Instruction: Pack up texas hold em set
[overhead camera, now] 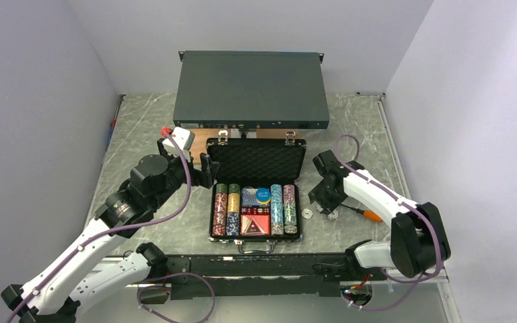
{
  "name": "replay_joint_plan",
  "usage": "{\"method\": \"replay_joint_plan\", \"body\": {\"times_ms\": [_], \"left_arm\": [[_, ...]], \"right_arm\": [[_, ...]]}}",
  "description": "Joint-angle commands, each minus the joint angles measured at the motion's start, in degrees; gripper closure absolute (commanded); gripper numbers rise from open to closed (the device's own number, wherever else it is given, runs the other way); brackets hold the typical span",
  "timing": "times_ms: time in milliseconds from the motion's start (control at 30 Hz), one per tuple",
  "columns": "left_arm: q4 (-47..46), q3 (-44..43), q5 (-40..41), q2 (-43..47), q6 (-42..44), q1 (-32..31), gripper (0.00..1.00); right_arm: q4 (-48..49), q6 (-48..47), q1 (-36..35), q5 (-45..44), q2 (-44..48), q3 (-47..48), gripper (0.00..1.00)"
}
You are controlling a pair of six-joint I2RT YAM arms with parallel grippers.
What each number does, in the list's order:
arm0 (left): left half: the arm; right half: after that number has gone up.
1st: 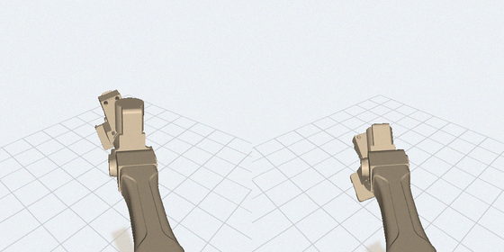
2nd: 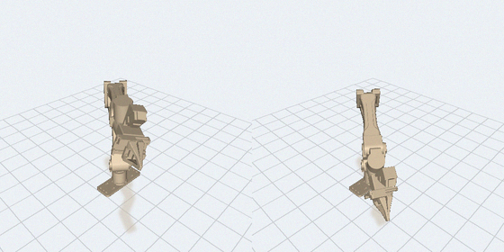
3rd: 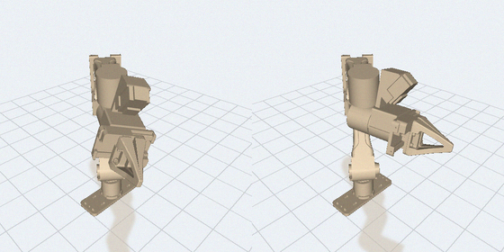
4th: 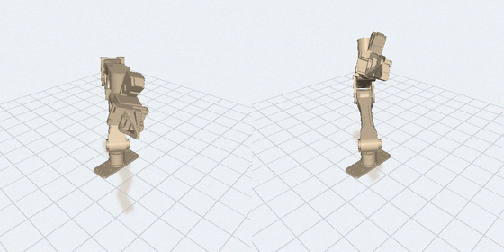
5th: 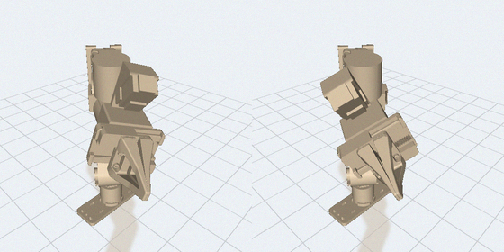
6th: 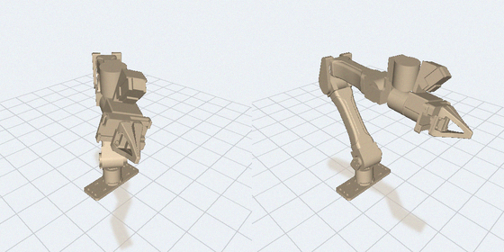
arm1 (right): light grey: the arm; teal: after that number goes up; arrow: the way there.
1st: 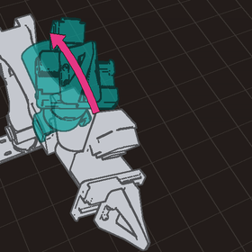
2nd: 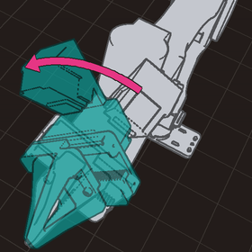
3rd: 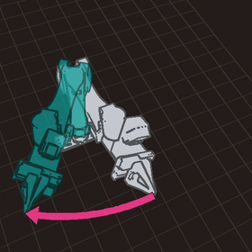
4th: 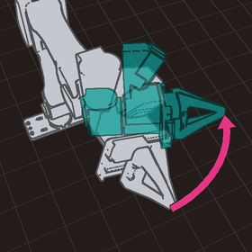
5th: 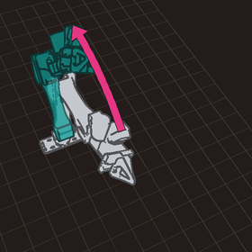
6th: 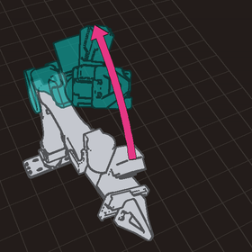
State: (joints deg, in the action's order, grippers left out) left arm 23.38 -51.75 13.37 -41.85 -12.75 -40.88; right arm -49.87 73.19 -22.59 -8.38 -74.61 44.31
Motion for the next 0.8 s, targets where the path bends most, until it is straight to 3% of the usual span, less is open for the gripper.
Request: {"method": "replay_joint_plan", "body": {"times_ms": [0, 133, 400, 600, 633, 667, 767], "left_arm": [[-1.73, -0.7, -0.99, -0.01, 0.24, 0.28, 0.0], [-1.62, -0.74, -0.63, 0.05, 0.38, 0.35, 0.01], [-1.62, -0.67, -0.8, 0.06, 0.34, 0.44, 0.01], [-1.7, -0.7, -0.98, 0.25, 0.28, 0.5, 0.01], [-1.81, -0.66, -0.86, 0.39, 0.32, 0.5, 0.01], [-1.81, -0.59, -0.68, 0.44, 0.41, 0.61, 0.01], [-1.78, -0.64, -0.75, 0.46, 0.43, 0.59, 0.01]], "right_arm": [[2.34, -2.53, -2.83, 3.54, -4.71, 2.49, 0.44], [4.72, -0.14, -4.26, 5.73, -7.78, 1.83, 0.35], [4.02, 1.44, -4.4, 3.52, -9.42, 1.57, 0.35], [3.88, 3.11, -4.78, 3.79, -11.72, 1.44, 0.4], [3.45, -1.3, -4.76, 3.46, -12.04, 1.54, 0.42], [3.19, 3.35, -4.82, 3.08, -12.31, 1.61, 0.44], [2.9, 5.11, -5.01, 2.3, -12.6, 1.56, 0.49]]}}
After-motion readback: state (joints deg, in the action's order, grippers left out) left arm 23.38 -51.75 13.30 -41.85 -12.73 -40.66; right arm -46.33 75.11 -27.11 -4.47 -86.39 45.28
